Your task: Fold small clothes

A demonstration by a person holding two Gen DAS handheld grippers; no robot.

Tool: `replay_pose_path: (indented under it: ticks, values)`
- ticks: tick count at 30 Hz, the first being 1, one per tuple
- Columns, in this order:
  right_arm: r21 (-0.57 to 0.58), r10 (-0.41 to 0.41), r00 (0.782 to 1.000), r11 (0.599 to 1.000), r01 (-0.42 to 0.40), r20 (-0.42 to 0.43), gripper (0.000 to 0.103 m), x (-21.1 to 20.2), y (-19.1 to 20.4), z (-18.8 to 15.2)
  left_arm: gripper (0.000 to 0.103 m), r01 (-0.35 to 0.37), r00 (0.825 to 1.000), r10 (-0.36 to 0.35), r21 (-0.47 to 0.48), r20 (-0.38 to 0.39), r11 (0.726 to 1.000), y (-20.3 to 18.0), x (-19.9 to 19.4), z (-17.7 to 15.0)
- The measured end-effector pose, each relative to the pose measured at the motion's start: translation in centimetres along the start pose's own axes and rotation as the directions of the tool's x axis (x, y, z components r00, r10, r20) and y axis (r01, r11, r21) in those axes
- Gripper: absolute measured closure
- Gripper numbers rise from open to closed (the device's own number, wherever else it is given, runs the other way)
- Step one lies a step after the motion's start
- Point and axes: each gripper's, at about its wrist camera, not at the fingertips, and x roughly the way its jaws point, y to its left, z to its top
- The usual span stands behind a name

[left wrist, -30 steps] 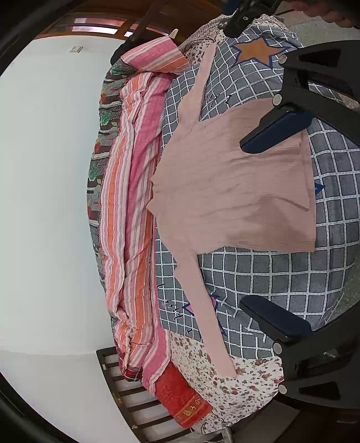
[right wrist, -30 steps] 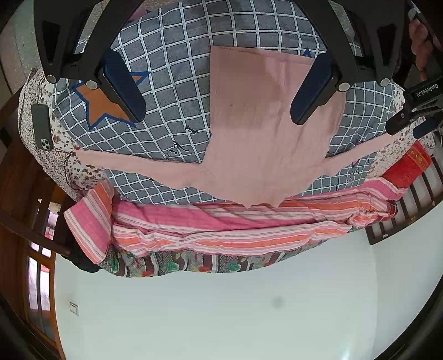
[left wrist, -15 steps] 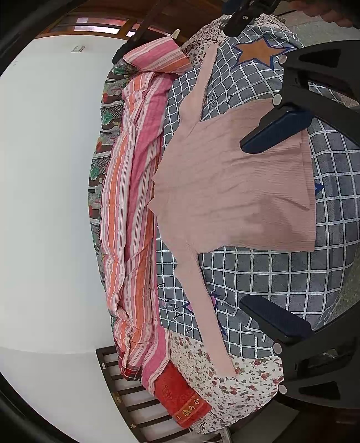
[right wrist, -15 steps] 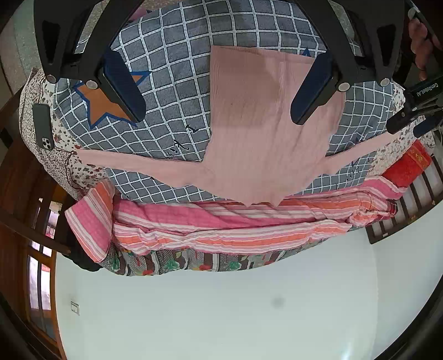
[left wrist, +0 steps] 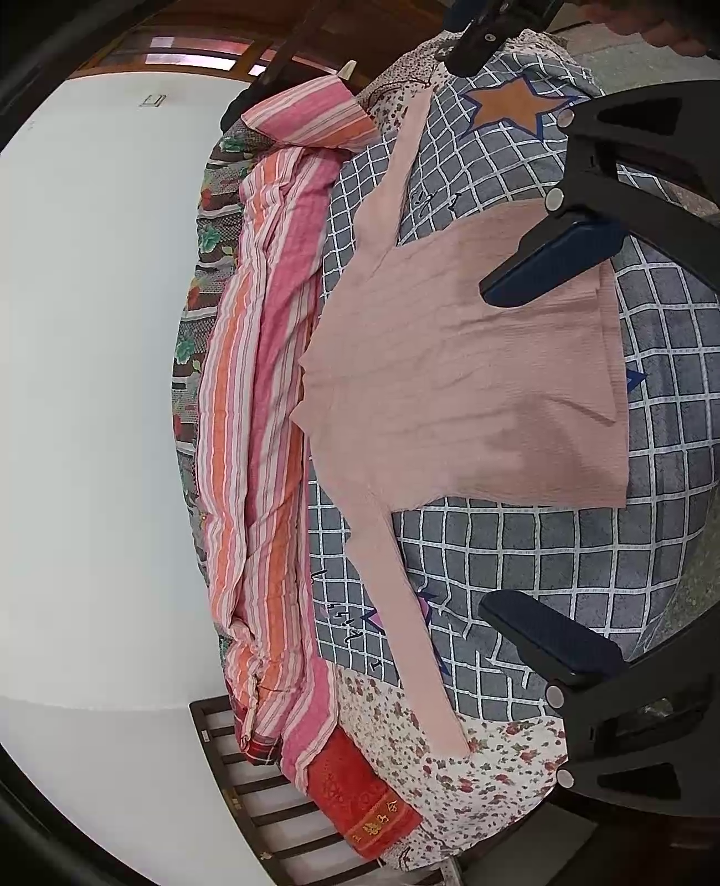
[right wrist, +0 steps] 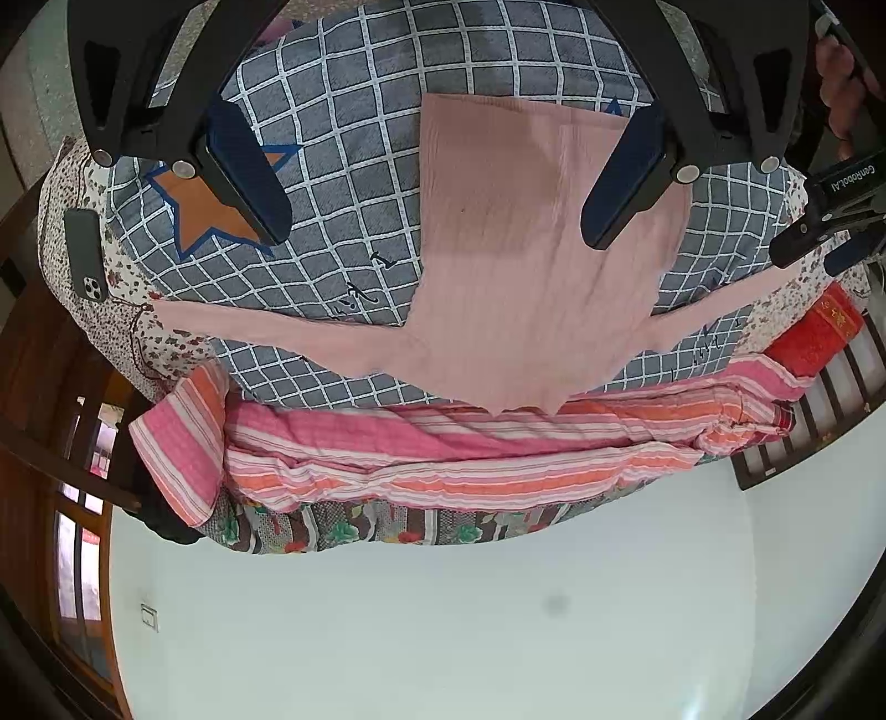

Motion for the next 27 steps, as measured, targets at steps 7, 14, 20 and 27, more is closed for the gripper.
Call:
replay_pose_path:
  ticks: [7, 14, 20, 27]
  values:
    - [0.003, 0.005, 1.000, 1.000, -0.005, -0.001, 0.000, 0.09, 0.08, -0.08, 0.000, -0.003, 1.000, 0.003, -0.003, 0.005, 1.000, 0.22, 0.06, -0.04]
    - [0.004, 0.007, 1.000, 1.000, -0.007, 0.001, 0.000, 0.20, 0.10, -0.03, 0.000, -0.003, 1.000, 0.003, -0.002, 0.005, 1.000, 0.41, 0.00, 0.01]
    - [0.003, 0.007, 1.000, 1.000, -0.007, 0.007, 0.000, 0.13, 0.12, -0.04, 0.000, -0.003, 1.000, 0.003, -0.004, 0.006, 1.000, 0.49, -0.05, 0.07]
    - [-0.005, 0.005, 1.000, 1.000, -0.005, 0.012, 0.000, 0.18, 0.15, -0.01, 0.000, 0.009, 1.000, -0.009, -0.003, 0.004, 1.000, 0.60, 0.27, 0.56]
